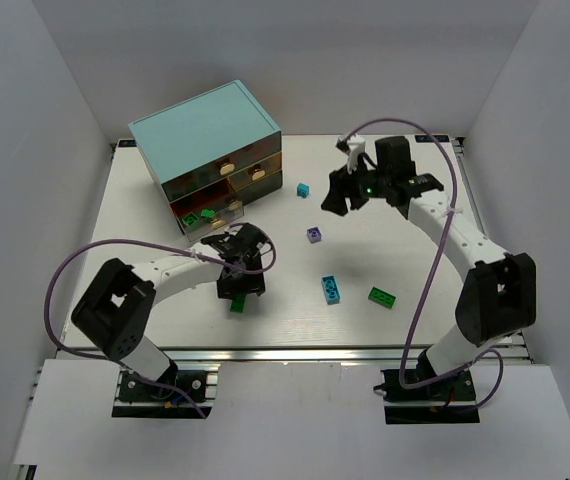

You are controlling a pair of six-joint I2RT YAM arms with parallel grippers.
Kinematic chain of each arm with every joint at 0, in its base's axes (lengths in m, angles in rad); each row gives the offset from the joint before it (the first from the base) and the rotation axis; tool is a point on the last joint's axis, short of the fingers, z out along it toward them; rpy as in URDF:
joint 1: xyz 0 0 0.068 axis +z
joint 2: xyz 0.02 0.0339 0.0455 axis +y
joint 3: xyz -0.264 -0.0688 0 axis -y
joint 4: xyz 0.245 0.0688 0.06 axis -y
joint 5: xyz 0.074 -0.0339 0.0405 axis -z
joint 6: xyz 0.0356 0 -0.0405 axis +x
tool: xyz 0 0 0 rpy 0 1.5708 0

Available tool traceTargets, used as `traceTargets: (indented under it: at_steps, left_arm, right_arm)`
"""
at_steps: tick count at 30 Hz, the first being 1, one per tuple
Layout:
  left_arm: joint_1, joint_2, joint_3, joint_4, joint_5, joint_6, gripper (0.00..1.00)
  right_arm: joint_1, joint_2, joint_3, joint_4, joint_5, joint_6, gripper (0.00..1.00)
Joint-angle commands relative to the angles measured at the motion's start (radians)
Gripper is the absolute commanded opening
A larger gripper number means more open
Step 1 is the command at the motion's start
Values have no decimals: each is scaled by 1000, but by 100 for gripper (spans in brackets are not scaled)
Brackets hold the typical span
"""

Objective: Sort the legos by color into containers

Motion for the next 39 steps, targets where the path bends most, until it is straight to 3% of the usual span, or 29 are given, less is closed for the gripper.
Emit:
traceTargets:
  at_steps: [1,9,15,25,28,30,33,39]
  left_arm:
    - [-49,48,53,-36,-117,24,75]
    - [-81,136,69,-36,-185,28,73]
    - [-117,52,73,-58,-279,9,71]
    - [-126,90,7,0,-193,29,70]
    - [-126,92,-10,8,-185,38,60]
    - [-126,89,-8,10,-182,43,42]
    - [-135,69,4,16,-177,55,29]
    - [-153,-49,90,14,-165,106,20]
  right_arm:
    - [-26,-77,-95,16,-67,-32,66]
    - [-92,-152,-186,10,-98,-26,66]
    - [-115,-168,-216,10,-105,-26,66]
    - [-130,-172,-212,4,-110,-26,66]
    - [-136,-175,-215,4,-113,-24,66]
    - [-136,-178,-218,3,-111,-24,66]
    - [-136,-185,-221,0,-113,-26,65]
    - [-149,-200,-236,-10,-107,-40,65]
